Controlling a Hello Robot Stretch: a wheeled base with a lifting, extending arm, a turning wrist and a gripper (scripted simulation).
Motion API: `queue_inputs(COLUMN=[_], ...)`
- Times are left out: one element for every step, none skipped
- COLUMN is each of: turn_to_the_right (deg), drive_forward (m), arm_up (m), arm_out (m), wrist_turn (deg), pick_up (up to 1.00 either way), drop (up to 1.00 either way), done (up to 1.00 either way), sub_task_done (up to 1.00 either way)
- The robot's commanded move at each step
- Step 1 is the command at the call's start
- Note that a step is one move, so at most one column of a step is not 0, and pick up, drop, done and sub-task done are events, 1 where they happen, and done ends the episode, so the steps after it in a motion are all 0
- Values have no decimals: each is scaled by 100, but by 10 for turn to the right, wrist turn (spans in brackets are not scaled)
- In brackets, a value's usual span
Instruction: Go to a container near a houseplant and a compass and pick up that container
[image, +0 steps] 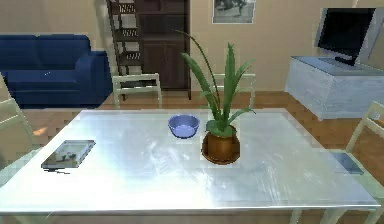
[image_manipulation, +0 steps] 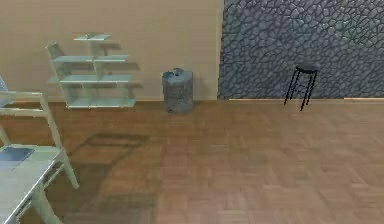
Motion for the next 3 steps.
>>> queue_inputs(turn_to_the_right=[240,0,-450], drive_forward=[0,30,0], arm_up=[0,0,0], arm_out=[0,0,0], wrist_turn=[0,0,0], pick_up=[0,0,0], drop=[0,0,0], done=[0,0,0], sub_task_done=[0,0,0])
